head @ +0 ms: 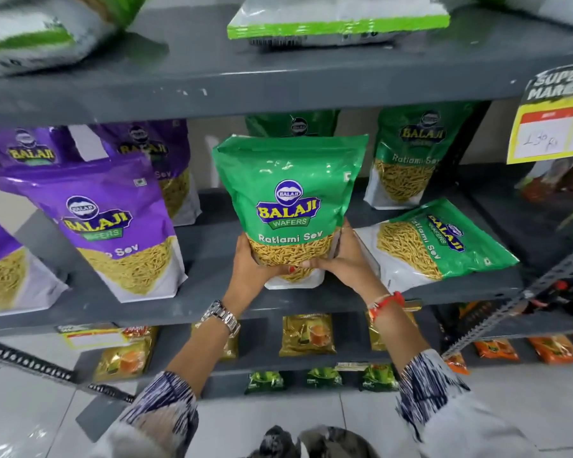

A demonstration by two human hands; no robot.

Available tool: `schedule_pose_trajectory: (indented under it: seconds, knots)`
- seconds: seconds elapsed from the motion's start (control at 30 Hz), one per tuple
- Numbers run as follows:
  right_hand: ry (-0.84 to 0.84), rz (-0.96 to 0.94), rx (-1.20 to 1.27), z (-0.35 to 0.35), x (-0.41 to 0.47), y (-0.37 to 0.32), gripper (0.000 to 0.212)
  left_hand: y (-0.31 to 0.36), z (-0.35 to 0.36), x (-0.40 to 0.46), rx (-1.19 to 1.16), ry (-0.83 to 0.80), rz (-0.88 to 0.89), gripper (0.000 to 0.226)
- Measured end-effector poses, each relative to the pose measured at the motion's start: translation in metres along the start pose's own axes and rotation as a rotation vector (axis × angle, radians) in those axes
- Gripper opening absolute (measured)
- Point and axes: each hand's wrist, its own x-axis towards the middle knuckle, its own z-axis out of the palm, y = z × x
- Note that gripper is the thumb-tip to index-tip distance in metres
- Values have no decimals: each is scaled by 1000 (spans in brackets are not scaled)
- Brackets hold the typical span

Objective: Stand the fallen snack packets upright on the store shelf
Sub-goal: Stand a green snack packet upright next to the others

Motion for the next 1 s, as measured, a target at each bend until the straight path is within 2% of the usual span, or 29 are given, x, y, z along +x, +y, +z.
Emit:
schedule_pose_trajectory:
  seconds: [0.07, 0.2, 0.3, 0.4, 0.53, 0.6, 0.77, 0.83, 0.93, 1.0]
  knots:
    - [-11, 32, -17, 1, 4, -2, 106, -6, 3, 7, -2, 2, -8, 108]
    - [-55, 71, -45, -2, 11, 1, 91, -12, 6, 12, -22, -44, -18, 109]
    - [-71, 77, -63, -5, 13, 1, 94, -2, 0, 10, -156, -95, -46, 105]
    - [-92, 104, -73, -8, 14, 0, 94, 26, -14, 20, -301, 25, 58, 79]
    - [-113, 121, -52, -11, 17, 1, 95, 85, -31, 48, -406, 162, 249, 22]
    - [-135, 112, -57, -11, 17, 3, 97, 103, -37, 59, -385, 228, 283, 12]
    - [-155, 82, -30, -12, 15, 1, 89, 109, -43, 75, -561, 282, 199, 34]
    - [-166, 72, -26, -12, 15, 0, 86, 107, -43, 78, -686, 293, 155, 28]
    - [-137, 77, -65, -12, 16, -2, 85, 108, -44, 79, -845, 220, 130, 10]
    - [-126, 86, -79, -12, 16, -3, 87, 112, -42, 79, -963, 234, 137, 21]
